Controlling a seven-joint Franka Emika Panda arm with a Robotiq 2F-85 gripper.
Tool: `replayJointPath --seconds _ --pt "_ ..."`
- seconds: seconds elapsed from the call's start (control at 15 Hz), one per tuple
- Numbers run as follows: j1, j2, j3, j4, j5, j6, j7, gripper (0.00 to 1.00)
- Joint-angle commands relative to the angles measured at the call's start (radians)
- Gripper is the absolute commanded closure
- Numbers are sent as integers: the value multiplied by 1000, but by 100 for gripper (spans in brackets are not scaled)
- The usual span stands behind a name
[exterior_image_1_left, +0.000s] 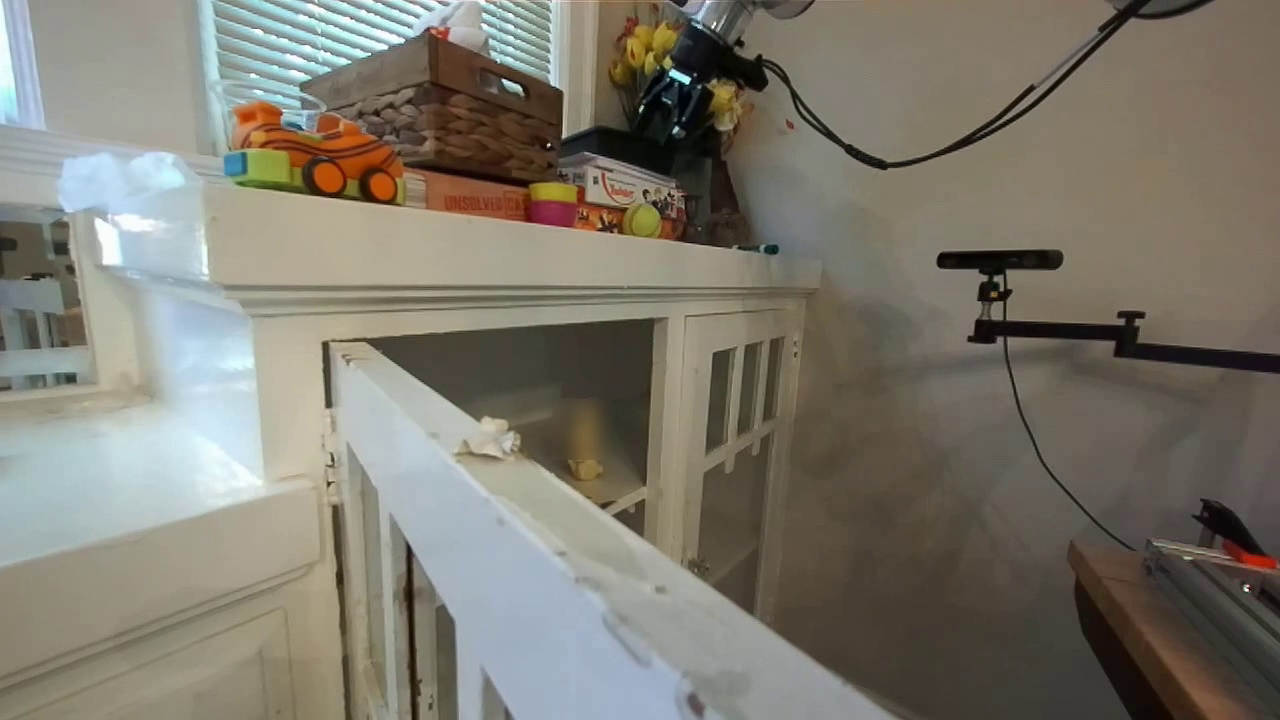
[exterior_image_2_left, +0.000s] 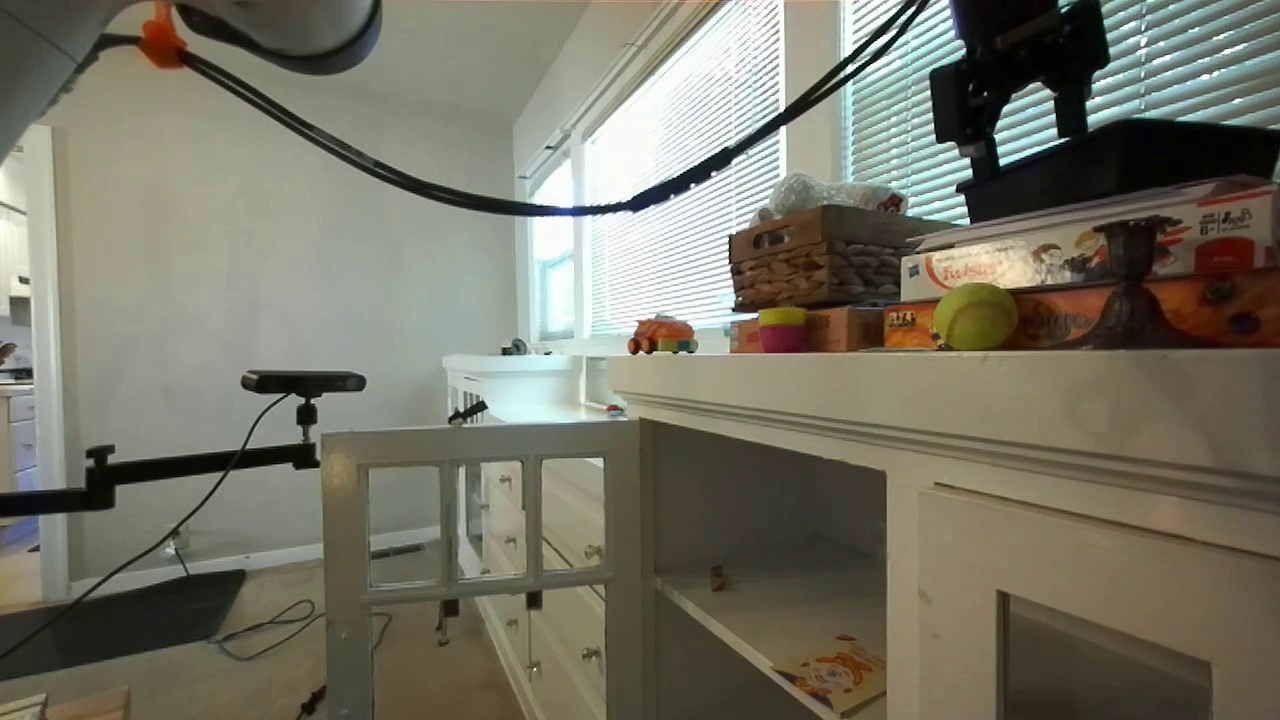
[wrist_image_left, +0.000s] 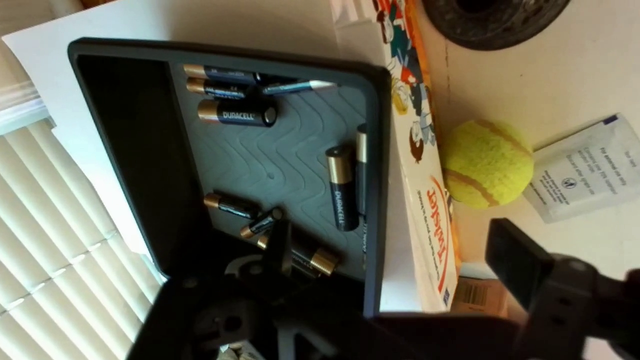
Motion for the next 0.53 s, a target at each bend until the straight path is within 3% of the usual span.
replayJointPath --seconds 0.0,0.07,0.47 --pt "-11 74 4 120 -12 -57 -11 8" --pt "-12 87 5 135 -12 -65 -10 26" --pt "-12 130 2 195 -12 -96 -12 70"
